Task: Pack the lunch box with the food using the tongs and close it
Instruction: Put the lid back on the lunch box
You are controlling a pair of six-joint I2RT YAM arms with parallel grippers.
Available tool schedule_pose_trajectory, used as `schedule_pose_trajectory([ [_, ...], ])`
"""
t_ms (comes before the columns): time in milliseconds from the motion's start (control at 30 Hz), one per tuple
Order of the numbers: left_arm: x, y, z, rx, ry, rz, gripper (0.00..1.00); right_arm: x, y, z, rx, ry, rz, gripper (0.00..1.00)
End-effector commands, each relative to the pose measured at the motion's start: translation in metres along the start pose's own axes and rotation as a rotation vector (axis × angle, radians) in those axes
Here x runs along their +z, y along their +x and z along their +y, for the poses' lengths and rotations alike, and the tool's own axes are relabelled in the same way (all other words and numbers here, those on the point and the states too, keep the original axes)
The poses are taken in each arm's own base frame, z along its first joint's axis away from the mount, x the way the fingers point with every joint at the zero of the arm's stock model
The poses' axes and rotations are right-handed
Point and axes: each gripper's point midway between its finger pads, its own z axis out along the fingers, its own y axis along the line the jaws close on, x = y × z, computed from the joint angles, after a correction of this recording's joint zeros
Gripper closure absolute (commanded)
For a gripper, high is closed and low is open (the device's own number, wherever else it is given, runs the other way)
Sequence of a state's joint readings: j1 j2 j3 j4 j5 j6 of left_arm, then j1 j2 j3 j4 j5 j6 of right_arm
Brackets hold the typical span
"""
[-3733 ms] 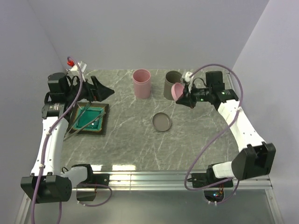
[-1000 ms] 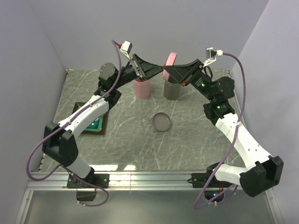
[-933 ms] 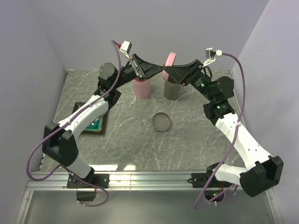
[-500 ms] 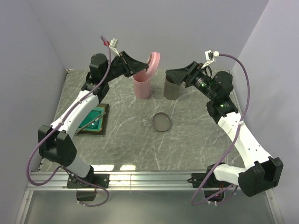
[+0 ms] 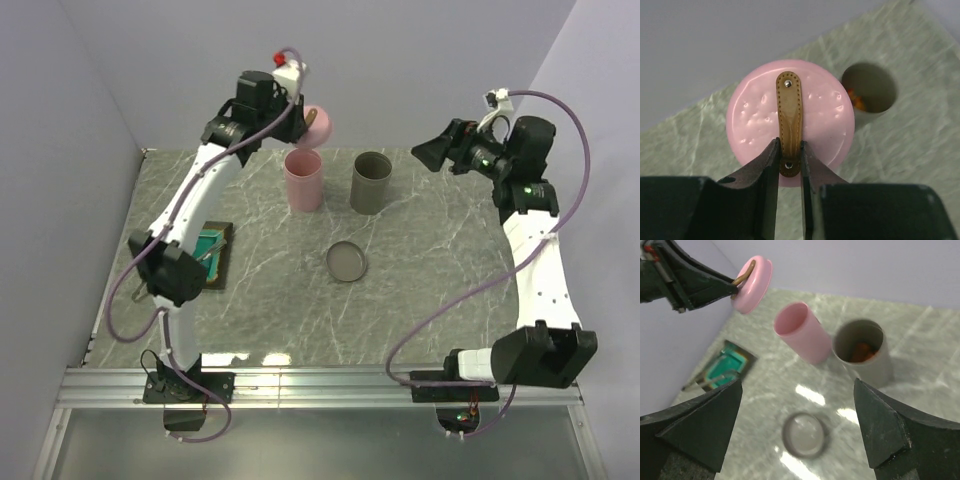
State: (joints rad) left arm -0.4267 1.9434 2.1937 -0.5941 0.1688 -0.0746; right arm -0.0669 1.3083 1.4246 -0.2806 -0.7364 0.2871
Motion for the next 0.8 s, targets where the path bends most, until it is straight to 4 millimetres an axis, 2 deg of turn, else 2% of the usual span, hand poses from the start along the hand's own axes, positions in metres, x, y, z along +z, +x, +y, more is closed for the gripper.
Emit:
schedule_pose_trajectory([
  [0, 0.012, 0.035, 0.023, 0.192, -0.066, 0.162, 1.0, -0.017, 0.02, -0.005, -0.008, -0.079, 0.125, 0.01],
  [33, 0.01, 0.025, 0.027, 0.209, -0.082, 0.143, 1.0, -0.02, 0.022, -0.007, -0.005, -0.083, 0.13, 0.01],
  [67, 0.013, 0.025, 0.029, 0.225, -0.091, 0.143, 1.0, -0.024, 0.022, -0.013, -0.003, -0.071, 0.126, 0.01],
  [167, 0.021, 0.026, 0.033, 0.243, -0.096, 0.141, 1.0, -0.029, 0.029, -0.014, -0.01, -0.076, 0.124, 0.01],
  [300, 0.037, 0.049, 0.033, 0.25, -0.064, 0.194, 1.0, -0.033, 0.038, -0.011, -0.02, -0.089, 0.122, 0.01],
  [433, 0.048, 0.071, 0.033, 0.242, -0.038, 0.241, 1.0, -0.033, 0.038, -0.01, -0.021, -0.095, 0.114, 0.02],
  [533, 0.054, 0.079, 0.033, 0.23, -0.027, 0.254, 1.0, -0.034, 0.04, -0.009, -0.016, -0.099, 0.12, 0.02],
  [767, 0.061, 0.083, 0.032, 0.224, -0.005, 0.257, 1.0, -0.035, 0.046, -0.005, 0.012, -0.122, 0.124, 0.02],
])
